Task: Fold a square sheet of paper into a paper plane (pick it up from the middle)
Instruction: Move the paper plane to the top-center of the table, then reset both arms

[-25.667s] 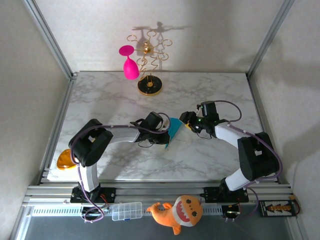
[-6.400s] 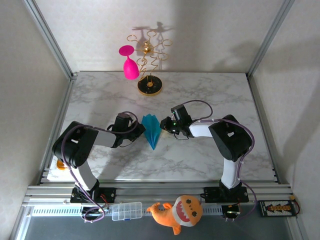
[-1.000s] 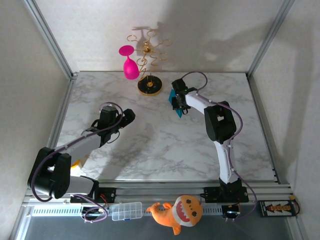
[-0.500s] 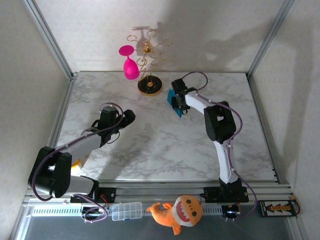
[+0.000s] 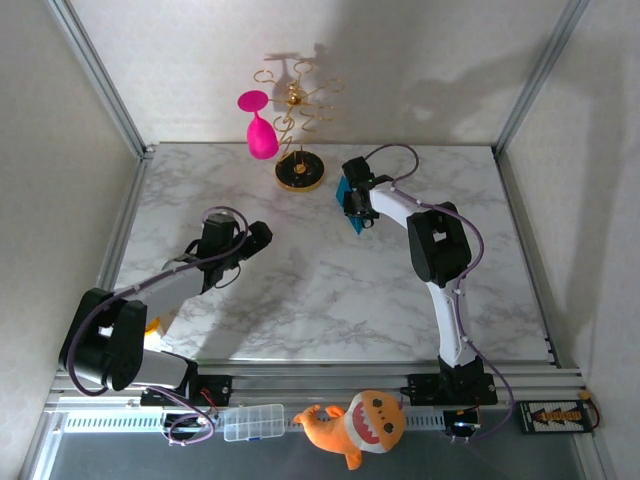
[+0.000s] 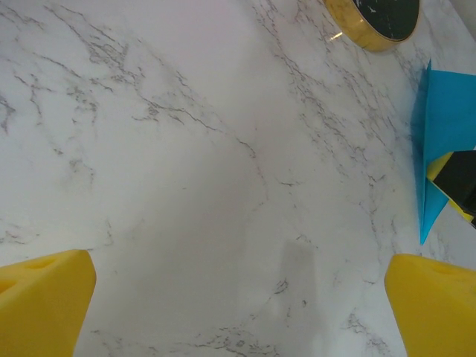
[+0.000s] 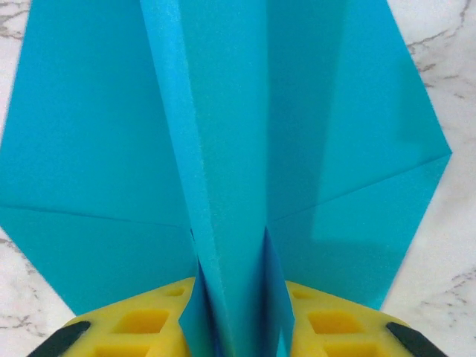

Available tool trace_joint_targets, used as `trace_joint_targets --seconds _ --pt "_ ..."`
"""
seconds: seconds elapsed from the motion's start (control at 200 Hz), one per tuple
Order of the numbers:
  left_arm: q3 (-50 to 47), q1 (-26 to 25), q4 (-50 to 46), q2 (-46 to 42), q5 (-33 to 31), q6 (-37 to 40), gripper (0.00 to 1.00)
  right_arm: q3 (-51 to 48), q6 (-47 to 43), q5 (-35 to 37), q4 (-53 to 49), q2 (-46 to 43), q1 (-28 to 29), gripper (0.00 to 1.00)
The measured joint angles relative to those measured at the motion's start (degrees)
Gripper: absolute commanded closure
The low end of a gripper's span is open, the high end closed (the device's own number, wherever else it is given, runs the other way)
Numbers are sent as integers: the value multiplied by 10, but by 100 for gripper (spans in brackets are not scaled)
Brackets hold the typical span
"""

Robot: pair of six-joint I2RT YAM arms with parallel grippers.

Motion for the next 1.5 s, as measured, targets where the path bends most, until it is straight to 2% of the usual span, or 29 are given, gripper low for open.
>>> trace_joint_targets --seconds 0.616,0.736,0.911,0.991,1.111,1.282,1.402,1.497 --pt "13 0 -8 0 -5 1 1 23 5 0 -40 -7 0 65" --pt "38 0 -19 -5 -28 10 0 23 11 12 -45 -39 0 59" --pt "72 0 -28 -42 -86 33 0 5 12 50 -26 -146 0 42" --pt "76 0 -23 -68 -124 46 0 -45 10 82 11 -233 0 31" --pt "66 1 9 -109 -196 75 0 -181 -10 162 108 -382 -3 2" --pt "-22 12 109 -170 -301 131 0 -412 -59 266 263 -553 -38 1" --pt "-98 29 176 -194 -362 185 0 -520 -79 305 325 -594 -91 1" --pt "-160 41 239 -203 -387 232 1 -596 -87 328 373 -602 -130 1"
